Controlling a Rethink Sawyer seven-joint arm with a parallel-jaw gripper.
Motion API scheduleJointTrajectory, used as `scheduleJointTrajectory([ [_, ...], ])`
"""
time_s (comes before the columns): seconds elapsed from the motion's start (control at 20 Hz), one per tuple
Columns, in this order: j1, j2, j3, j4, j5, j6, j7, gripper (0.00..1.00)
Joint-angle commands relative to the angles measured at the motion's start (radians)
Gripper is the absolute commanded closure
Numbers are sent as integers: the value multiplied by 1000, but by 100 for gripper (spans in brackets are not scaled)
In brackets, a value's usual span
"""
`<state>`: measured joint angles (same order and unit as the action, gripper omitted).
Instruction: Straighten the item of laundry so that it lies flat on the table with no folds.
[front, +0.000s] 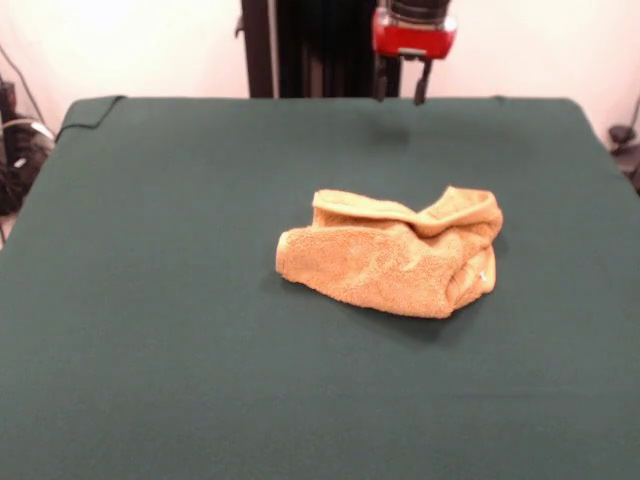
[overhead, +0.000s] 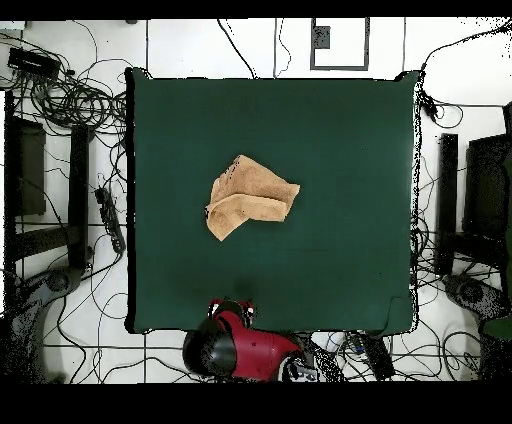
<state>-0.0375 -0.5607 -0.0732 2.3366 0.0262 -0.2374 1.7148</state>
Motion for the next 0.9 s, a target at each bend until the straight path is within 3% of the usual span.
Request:
scheduleJointTrajectory([
  [0.05,58,76,144,75,135,-201,494,0],
  [0.2,116,17,141,117,249,-186,604,0],
  [0.3,151,-54,131,136,340,-93,644,0],
  [0.5,305,-182,-16,93,518,126,612,0],
  [0.7,455,-206,-196,-19,613,287,608,0],
  [0.9,575,-146,-354,-144,647,411,640,0],
])
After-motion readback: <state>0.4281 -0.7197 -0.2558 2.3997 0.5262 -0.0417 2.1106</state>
